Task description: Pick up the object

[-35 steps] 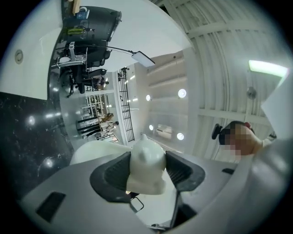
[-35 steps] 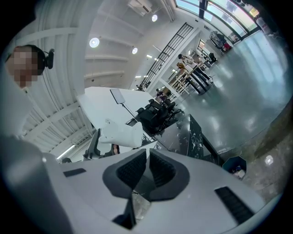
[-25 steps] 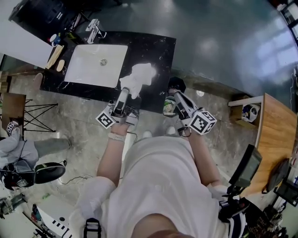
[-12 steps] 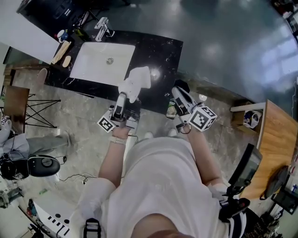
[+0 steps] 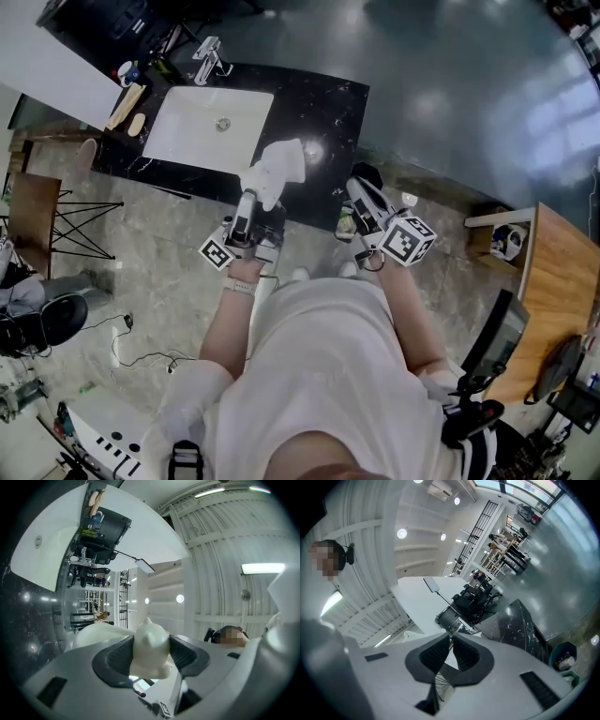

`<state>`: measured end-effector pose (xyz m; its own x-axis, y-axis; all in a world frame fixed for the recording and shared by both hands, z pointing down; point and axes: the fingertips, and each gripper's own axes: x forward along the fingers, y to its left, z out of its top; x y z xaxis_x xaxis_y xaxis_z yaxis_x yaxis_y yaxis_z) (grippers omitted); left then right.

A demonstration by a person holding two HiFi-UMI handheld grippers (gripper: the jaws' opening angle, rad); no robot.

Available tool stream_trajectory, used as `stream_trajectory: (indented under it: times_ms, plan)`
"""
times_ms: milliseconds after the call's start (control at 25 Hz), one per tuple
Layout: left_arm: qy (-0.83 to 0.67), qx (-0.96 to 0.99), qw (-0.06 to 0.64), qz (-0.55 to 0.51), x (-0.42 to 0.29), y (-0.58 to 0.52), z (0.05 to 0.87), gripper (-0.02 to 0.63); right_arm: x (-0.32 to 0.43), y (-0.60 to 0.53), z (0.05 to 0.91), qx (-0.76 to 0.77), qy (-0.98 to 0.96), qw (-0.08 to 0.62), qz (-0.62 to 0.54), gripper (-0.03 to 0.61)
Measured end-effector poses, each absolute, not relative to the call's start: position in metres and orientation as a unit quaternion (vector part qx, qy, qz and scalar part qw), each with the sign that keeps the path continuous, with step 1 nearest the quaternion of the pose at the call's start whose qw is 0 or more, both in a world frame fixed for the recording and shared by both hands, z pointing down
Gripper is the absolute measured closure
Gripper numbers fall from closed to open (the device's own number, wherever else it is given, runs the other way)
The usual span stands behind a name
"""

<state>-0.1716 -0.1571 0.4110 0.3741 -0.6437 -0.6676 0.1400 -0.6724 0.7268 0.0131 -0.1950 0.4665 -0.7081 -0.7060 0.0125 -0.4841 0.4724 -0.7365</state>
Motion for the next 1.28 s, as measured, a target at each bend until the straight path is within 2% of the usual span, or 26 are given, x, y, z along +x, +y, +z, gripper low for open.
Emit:
stream_trajectory:
  times_ms: [360, 1280]
  plan:
    - [-0.166, 0.739, 0.376, -0.533, -0.1669, -0.1594, 0.4157, 0.374, 0.0119, -0.1911, 0.4641, -0.356, 0.864, 0.126, -0.332, 0.540]
    - [-0.161, 0.734, 0.382, -0.538, -0.1662, -0.1603, 0.4189, 0.374, 0.0172, -0.1922, 0.4719, -0.357, 0.855, 0.133, -0.353, 0.540]
